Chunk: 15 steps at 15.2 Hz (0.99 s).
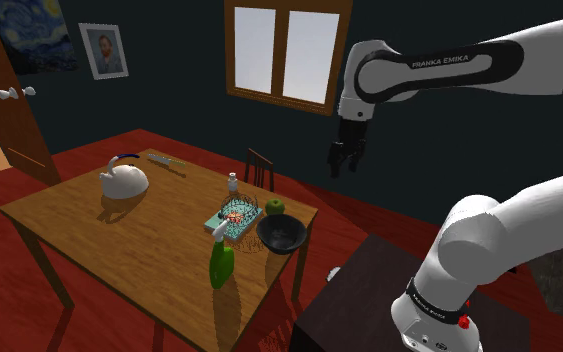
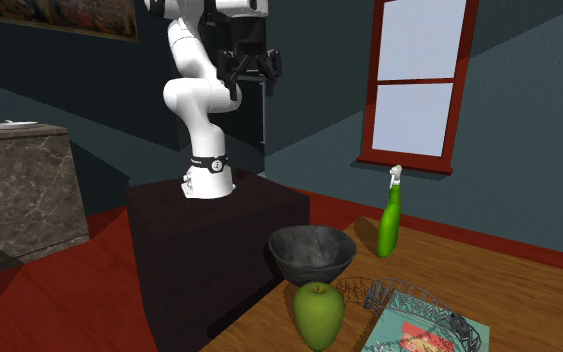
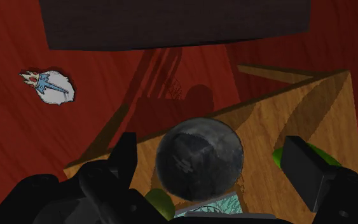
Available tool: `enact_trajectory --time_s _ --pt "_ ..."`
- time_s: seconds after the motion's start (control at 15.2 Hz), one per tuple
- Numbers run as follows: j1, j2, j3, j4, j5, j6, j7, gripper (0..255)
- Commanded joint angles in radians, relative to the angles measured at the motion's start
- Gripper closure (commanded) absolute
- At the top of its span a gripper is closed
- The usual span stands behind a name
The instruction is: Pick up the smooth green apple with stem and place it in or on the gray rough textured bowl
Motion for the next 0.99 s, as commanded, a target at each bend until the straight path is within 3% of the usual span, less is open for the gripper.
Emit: enact_trajectory --time_s 0.0,0.53,0.92 --pt "0.005 0.061 -0.02 -0.015 -0.017 0.092 -0.056 0" --pt "0.036 0.323 -0.084 -0.014 -0.041 0.411 -0.253 0" --pt "0.063 0.558 -0.116 0.056 -0.003 0.618 -0.415 0"
